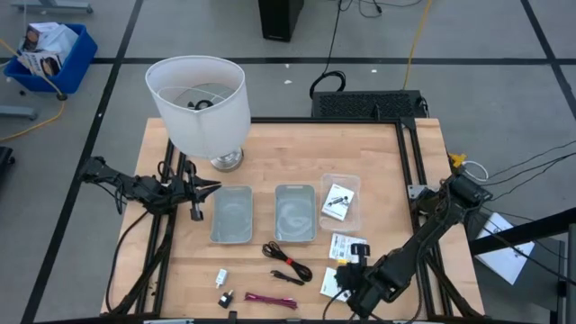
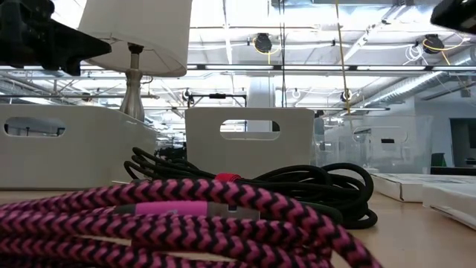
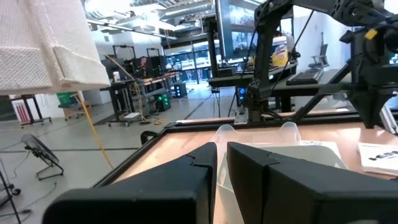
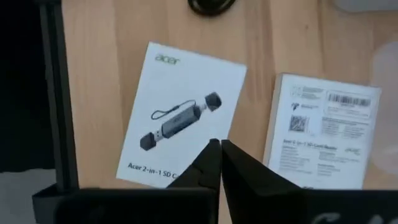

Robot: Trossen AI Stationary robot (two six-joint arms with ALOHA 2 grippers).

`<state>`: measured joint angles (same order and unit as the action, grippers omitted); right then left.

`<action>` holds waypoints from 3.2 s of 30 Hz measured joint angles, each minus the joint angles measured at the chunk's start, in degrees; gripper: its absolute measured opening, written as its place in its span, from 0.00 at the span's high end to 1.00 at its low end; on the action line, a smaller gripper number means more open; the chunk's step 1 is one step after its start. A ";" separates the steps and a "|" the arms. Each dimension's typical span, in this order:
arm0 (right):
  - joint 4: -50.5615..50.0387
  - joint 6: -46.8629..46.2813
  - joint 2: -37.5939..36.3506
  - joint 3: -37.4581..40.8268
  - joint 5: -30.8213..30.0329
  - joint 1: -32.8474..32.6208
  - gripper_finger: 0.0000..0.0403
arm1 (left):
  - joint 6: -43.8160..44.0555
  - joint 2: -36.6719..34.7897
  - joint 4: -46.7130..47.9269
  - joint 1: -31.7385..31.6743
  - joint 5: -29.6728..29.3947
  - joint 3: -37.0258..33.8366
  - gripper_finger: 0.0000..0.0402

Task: Pick and place items into bin
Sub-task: Put the top white card reader box into the transparent bin

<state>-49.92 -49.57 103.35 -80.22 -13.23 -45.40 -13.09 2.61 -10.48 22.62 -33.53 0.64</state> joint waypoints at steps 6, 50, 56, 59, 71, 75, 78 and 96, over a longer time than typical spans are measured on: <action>0.55 -3.79 -0.07 0.12 -0.28 1.05 0.84 | -3.46 -0.02 -0.02 0.01 -0.01 0.00 0.88; 7.72 -12.34 -0.31 20.08 2.59 -0.07 0.89 | -1.57 -0.02 -0.04 0.01 -0.03 -0.01 0.88; 11.38 -11.42 -0.17 19.80 2.95 -0.06 0.98 | -1.59 -0.02 -0.02 0.00 -0.03 0.00 0.88; 10.56 -9.70 -0.13 18.17 2.65 -0.06 0.99 | -1.55 -0.02 -0.02 0.01 -0.03 0.00 0.88; -7.62 -6.65 0.22 5.15 -5.02 -0.12 1.00 | -1.61 -0.01 -0.02 -0.01 -0.03 0.00 0.88; -6.87 -5.69 0.13 4.21 -5.99 -0.10 1.00 | -1.61 -0.02 -0.02 -0.01 -0.03 0.00 0.88; -7.31 -5.82 0.15 4.40 -7.08 -0.12 1.00 | -1.61 -0.01 -0.02 -0.01 -0.03 0.00 0.88; 2.03 -0.47 0.09 10.04 -1.85 0.34 0.83 | -1.61 -0.02 0.00 -0.01 -0.03 0.00 0.88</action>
<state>-47.89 -50.04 103.44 -70.18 -15.08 -45.06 -14.70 2.59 -10.48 22.61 -33.56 0.64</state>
